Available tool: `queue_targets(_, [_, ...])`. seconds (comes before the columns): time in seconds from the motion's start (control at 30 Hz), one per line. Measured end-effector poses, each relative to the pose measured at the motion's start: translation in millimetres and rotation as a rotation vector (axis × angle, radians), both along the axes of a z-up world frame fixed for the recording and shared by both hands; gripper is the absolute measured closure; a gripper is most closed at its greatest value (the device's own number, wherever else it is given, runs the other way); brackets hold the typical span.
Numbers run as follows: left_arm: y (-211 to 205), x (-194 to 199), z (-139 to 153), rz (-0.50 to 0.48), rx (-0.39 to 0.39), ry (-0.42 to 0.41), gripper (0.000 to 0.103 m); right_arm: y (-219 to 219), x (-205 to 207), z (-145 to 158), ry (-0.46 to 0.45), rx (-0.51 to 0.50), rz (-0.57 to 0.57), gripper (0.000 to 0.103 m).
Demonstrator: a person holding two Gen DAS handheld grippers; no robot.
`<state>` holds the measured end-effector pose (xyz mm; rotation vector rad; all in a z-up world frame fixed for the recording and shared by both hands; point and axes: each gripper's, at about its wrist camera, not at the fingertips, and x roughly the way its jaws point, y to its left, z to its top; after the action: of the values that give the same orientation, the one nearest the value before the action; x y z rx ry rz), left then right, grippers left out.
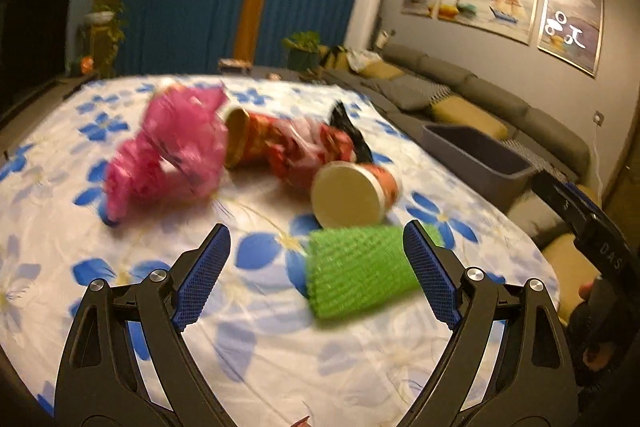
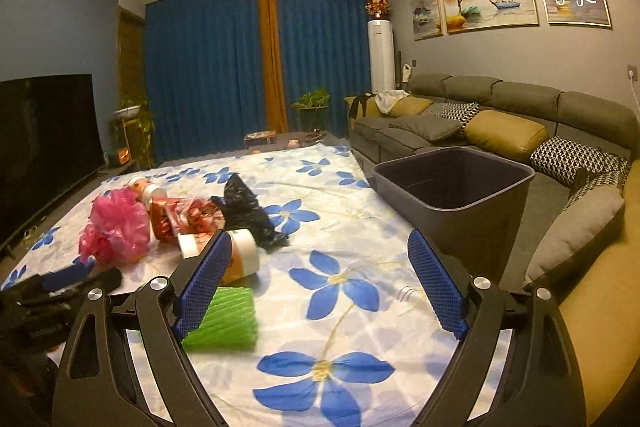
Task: Collect trash
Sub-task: 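Move both tools back over the trash pile on the bed, then grasp the green foam net with the left gripper while the right gripper reaches the white-orange paper cup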
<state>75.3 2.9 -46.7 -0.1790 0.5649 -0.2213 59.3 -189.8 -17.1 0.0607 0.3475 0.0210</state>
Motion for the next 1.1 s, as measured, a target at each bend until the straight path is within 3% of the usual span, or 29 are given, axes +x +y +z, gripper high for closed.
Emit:
queue_targets(0.33, [-15, 27, -26, -0.116, -0.032, 0.168, 0.05, 7, 4, -5, 0.015, -0.011, 0.01, 0.016])
queue_targets(0.5, [-24, 36, -36, -0.168, -0.037, 0.231, 0.088, 9, 8, -8, 0.029, -0.012, 0.017, 0.016])
queue_targets(0.57, [-25, 37, -36, -0.181, -0.05, 0.236, 0.097, 11, 9, -10, 0.035, -0.015, 0.019, 0.016])
queue_targets(0.87, [-18, 10, -16, -0.206, -0.027, 0.141, 0.1, 17, 14, -14, 0.063, -0.018, 0.036, 0.016])
queue_targets(1.1, [23, -17, 27, -0.106, -0.053, -0.005, 0.1, 36, 21, -17, 0.083, -0.044, 0.073, 0.016])
